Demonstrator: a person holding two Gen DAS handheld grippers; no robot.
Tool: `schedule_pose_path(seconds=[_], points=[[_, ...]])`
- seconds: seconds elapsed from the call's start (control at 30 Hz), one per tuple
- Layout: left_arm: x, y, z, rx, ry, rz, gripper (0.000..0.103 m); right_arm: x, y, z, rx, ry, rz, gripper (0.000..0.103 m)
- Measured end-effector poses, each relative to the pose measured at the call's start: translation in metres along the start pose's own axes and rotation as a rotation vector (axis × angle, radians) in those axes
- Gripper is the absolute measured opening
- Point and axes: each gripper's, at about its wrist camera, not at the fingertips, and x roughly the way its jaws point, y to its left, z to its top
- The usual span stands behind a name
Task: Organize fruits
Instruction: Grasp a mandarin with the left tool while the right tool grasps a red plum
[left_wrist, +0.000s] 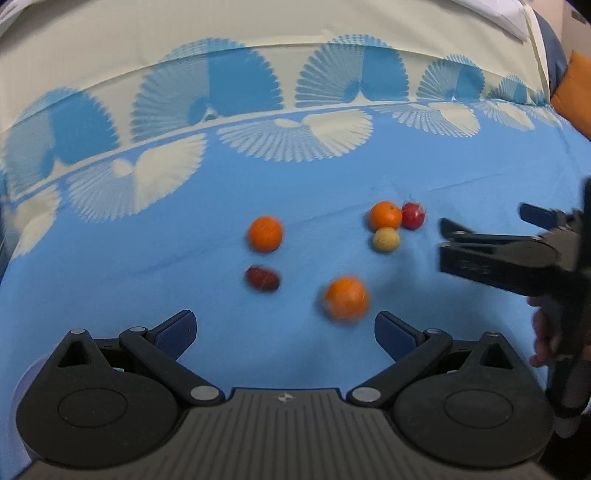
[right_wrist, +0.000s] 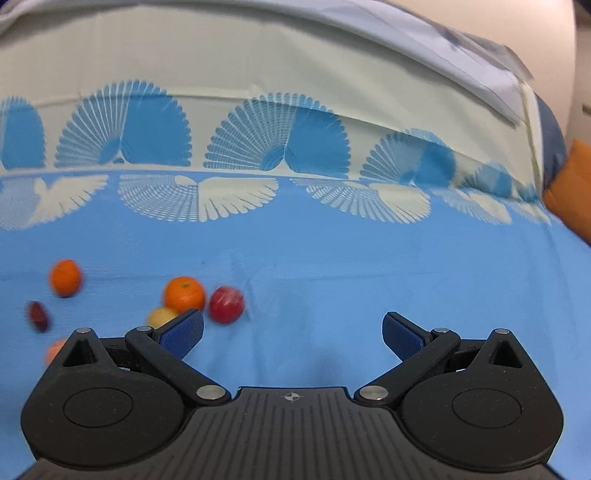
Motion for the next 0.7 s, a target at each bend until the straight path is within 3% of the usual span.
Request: schedule_pose_path(seconds=[0.1,0.2,0.33,0.37,0.4,0.43,0.47,0.5,0.53,0.6,0.7], points=[[0.029,-0.016,0.006,0.054,0.013,-0.002,0.103,0.035,0.007,0.001,-0.039,0.033,0.062,0.102],[0.048,-0.022,0.008,0.047,0.046,-0.039,0.102,0.055,0.013,0.002,-0.073,0.037,0.126,0.101],[0.06,-0.027,0.01,0.002,0.081,-0.111,0.081,0.072,0.011,0.006,-0.042,0.064,0.168,0.098],[0.065,-0.028,0.011,-0.007,0.094,-0.118,0.08,0.073,0.009,0.007,-0.031,0.063,0.184,0.095],[0.069,-0.029,0.012,-0.014,0.099,-0.123,0.075,0.072,0.009,0.007,-0.027,0.055,0.19,0.081],[0.072,-0.03,0.013,-0.014,0.103,-0.128,0.064,0.071,0.009,0.007,-0.028,0.046,0.182,0.064],[0.076,-0.031,0.015,-0.008,0.113,-0.135,0.056,0.069,0.007,0.007,-0.028,0.042,0.179,0.055],[0.079,-0.031,0.016,-0.003,0.12,-0.132,0.041,0.069,0.003,0.008,-0.007,0.043,0.186,0.043],[0.079,-0.03,0.016,0.003,0.111,-0.131,0.041,0.07,-0.004,0.01,0.036,0.046,0.197,0.032],[0.072,-0.024,0.016,-0.001,0.106,-0.152,0.041,0.069,-0.021,0.015,0.13,0.072,0.217,0.029],[0.049,-0.01,0.015,0.002,0.104,-0.159,0.041,0.047,-0.031,0.019,0.155,0.038,0.137,0.029]])
